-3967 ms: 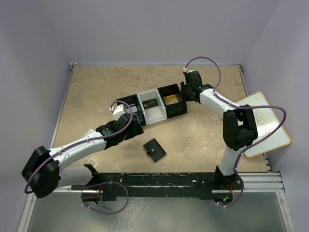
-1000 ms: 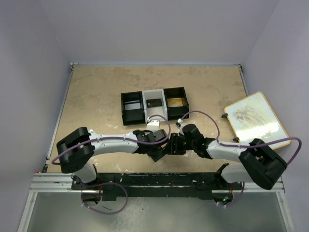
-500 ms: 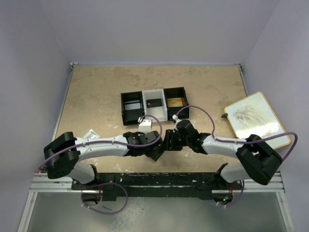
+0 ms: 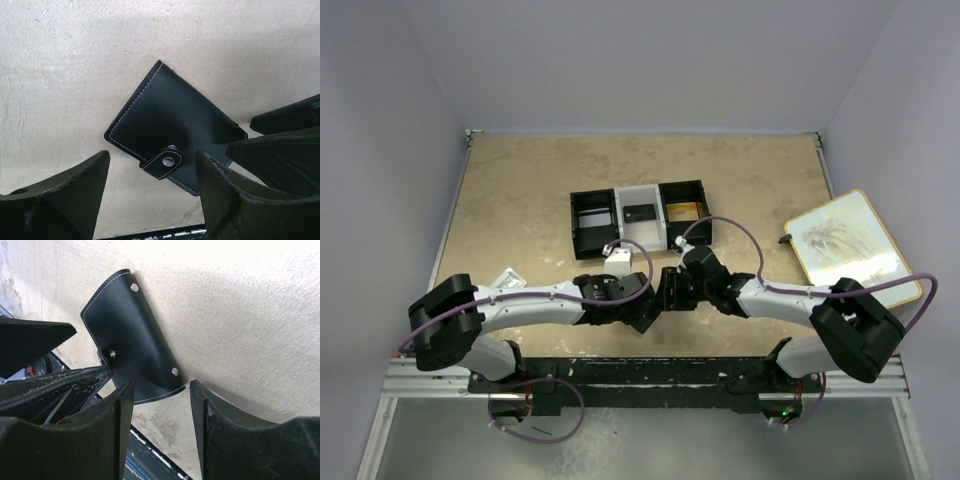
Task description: Take the credit cards out of the card holder
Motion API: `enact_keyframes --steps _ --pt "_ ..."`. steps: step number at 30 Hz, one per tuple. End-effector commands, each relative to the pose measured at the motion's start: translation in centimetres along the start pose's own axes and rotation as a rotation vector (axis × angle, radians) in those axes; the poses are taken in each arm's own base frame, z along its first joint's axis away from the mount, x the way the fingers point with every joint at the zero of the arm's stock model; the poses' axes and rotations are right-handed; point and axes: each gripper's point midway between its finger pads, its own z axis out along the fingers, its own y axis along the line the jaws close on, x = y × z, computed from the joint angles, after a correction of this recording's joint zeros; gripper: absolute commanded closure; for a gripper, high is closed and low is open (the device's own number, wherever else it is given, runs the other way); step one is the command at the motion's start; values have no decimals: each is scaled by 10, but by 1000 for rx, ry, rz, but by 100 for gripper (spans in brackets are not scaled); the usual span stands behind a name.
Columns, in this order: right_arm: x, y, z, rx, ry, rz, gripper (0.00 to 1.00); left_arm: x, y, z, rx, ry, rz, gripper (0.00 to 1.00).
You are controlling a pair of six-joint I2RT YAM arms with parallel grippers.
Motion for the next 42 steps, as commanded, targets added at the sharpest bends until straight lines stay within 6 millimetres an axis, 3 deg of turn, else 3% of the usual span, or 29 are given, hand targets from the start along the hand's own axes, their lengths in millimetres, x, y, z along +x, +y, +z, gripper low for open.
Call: enact_keyframes --steps 1,4,10,27,42 --pt "-18 14 -3 -22 -51 -40 48 -18 -22 -13 81 -47 -55 30" --pt "-19 9 0 3 -53 -36 49 -12 -20 -5 45 -24 -30 25" --pt "-13 4 4 5 -45 -30 49 2 -12 10 -27 20 14 27" --pt "-11 5 3 6 -36 -27 49 7 9 -8 -7 15 -63 68" --pt "-19 15 -1 -2 -47 -34 49 21 13 -5 33 41 -108 68"
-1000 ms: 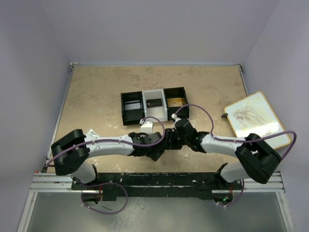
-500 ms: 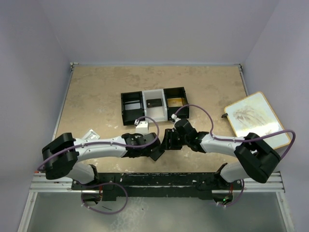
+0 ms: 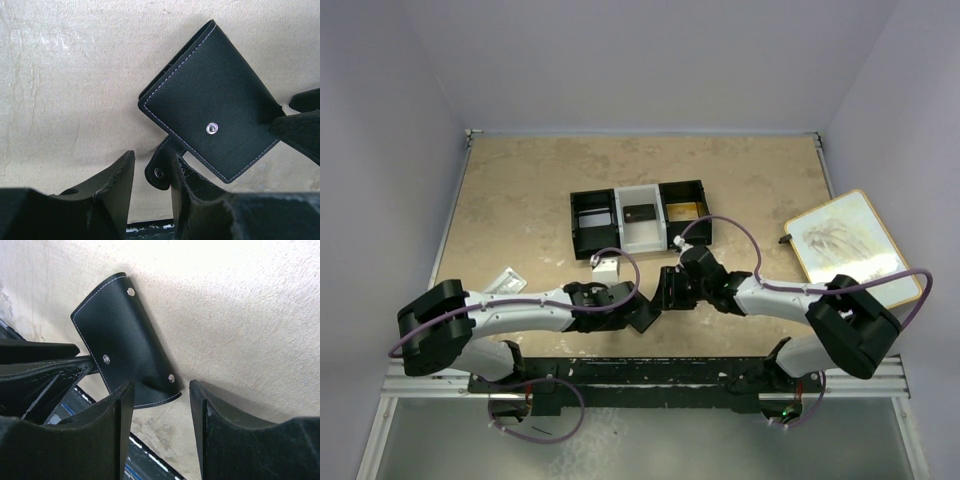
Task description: Take the credit cards out of the card holder
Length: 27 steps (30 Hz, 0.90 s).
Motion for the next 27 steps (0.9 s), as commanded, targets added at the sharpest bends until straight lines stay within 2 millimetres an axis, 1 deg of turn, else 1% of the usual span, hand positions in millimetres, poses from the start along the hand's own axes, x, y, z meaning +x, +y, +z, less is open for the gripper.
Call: enact_keyframes --steps 1,3,7,9,14,17,20,23,27 --pt "-19 20 -5 -38 -49 -28 49 -5 -13 -3 57 -24 -52 68" --pt "-20 21 -5 -38 -49 -32 49 -7 -15 -2 63 -29 -57 68" --pt "-22 23 -4 -36 -46 -40 49 -7 -18 1 71 -37 -61 75" --pt "-24 25 -4 -37 -49 -43 49 -8 -20 1 76 -40 -64 84" --pt "-28 30 -6 -47 -58 -55 49 -15 -14 -4 57 -67 -48 100" --pt "-31 38 -7 -79 -61 -88 48 -26 -6 -12 27 -111 -35 100" --pt "-34 43 -7 -92 -63 -121 47 -43 -1 -24 23 -175 -43 100" --pt "-35 45 -6 -95 -61 -139 45 -57 -5 -37 66 -229 -50 100" --pt "-37 52 -4 -121 -56 -140 44 -68 -14 -49 124 -263 -28 100"
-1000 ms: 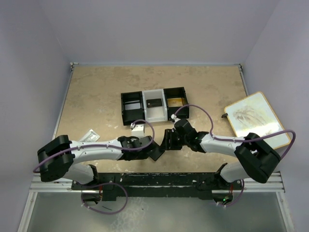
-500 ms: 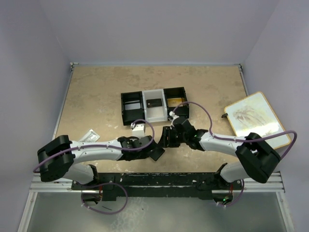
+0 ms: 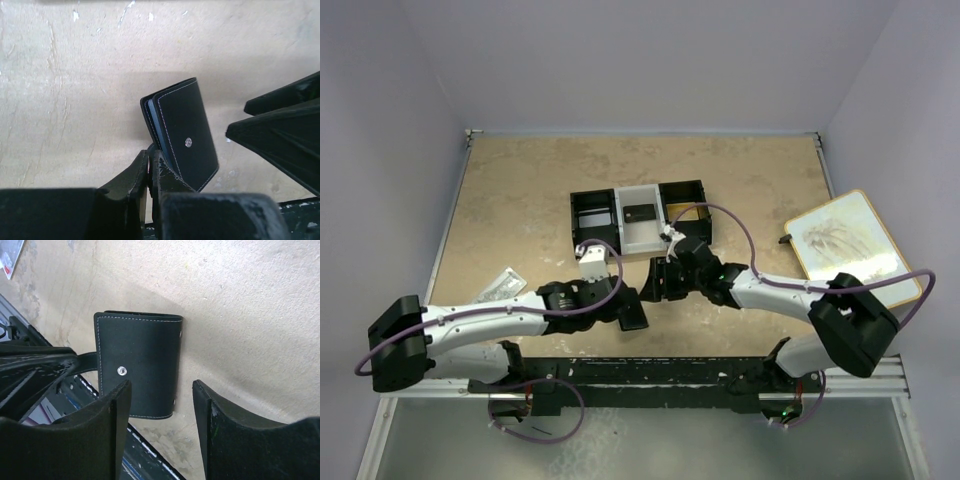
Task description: Take the credit cards out of the card holder
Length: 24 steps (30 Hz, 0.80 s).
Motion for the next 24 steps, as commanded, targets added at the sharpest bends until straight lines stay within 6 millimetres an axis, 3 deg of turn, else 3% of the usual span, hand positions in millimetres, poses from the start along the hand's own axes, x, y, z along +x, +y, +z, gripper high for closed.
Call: enact_keyframes --steps 1,4,6,9,12,19,24 --pt "-12 22 1 -74 -11 -41 44 -32 -19 -16 69 -96 24 100" --pt "-16 27 0 -92 -36 -16 42 -38 -30 -19 103 -103 37 100" --pt "-27 14 -4 4 -101 61 41 -42 -38 -20 123 -115 37 100" --pt "-36 12 -20 10 -192 119 38 -51 -64 -23 197 -128 39 100" --pt "-39 12 -32 9 -238 174 37 -58 -74 -24 190 -132 81 100" --pt "-36 -9 -45 118 -269 205 37 -54 -75 -21 186 -120 105 100" --pt "-30 -1 -42 48 -253 205 41 -48 -49 -17 115 -124 91 100"
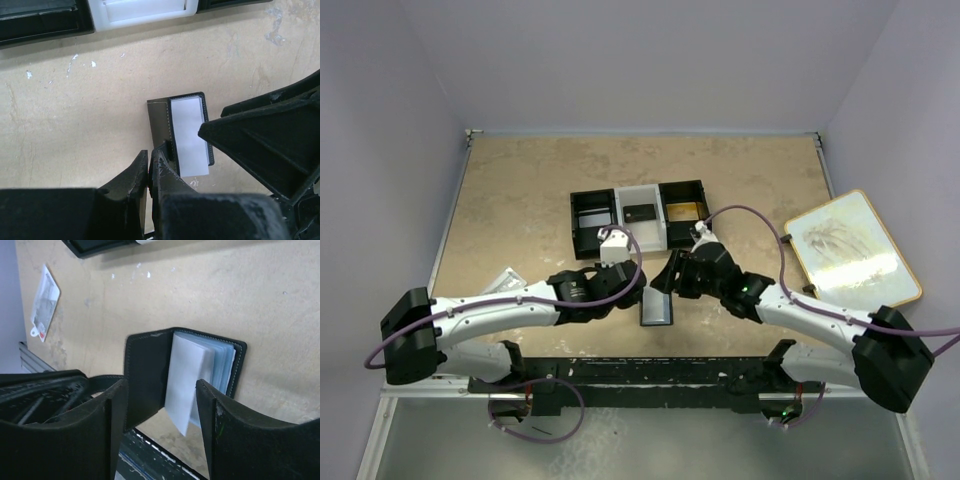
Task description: Take the credit cards out of the card holder
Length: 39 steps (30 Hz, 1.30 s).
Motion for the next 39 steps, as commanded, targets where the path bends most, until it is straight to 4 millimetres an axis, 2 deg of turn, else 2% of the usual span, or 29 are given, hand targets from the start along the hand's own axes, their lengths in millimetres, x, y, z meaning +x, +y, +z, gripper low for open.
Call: enact_keyframes --steps 1,6,13,19,26,39 --pt "3 3 -1 -31 -2 24 42 -3 17 -6 -39 -36 -14 100" --pt "5 7 9 -55 15 14 44 12 41 -4 -96 -24 -33 100" --pt "16 -10 23 31 61 34 46 23 60 -2 -157 -10 5 100" --pt "19 -4 25 -11 72 41 45 26 61 2 -170 -2 17 100" --pt "28 -10 36 22 130 7 43 33 63 6 -174 13 21 100" --pt "25 17 32 -105 147 -35 39 47 73 13 -203 33 32 100"
